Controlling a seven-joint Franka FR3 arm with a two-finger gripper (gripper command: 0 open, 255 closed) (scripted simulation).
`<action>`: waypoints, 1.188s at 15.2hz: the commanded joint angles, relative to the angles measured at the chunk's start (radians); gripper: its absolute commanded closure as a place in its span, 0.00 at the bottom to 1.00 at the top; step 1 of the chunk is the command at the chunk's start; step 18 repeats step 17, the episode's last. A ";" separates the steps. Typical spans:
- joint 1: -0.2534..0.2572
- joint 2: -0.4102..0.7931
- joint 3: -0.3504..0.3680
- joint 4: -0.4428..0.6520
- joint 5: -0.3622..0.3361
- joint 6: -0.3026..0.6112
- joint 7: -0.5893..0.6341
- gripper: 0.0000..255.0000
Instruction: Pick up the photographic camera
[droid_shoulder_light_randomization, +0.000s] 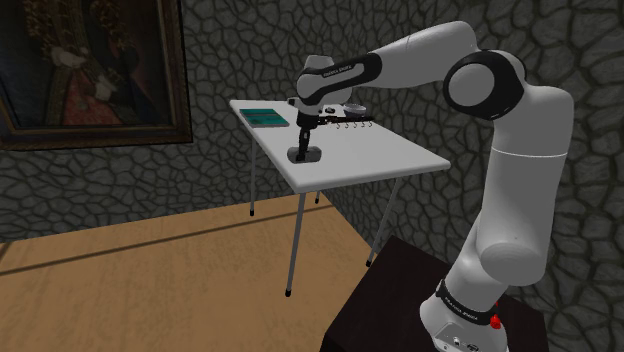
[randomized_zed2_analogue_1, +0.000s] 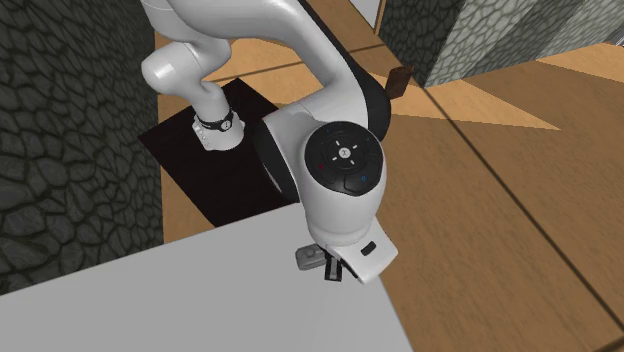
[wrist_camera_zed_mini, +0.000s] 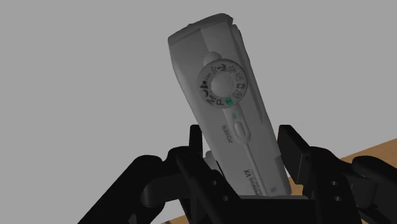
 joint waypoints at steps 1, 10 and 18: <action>0.000 -0.005 0.000 0.007 -0.002 -0.012 0.002 1.00; 0.001 -0.033 -0.004 0.091 -0.012 -0.123 0.012 1.00; 0.000 -0.042 -0.005 0.149 -0.016 -0.189 0.017 1.00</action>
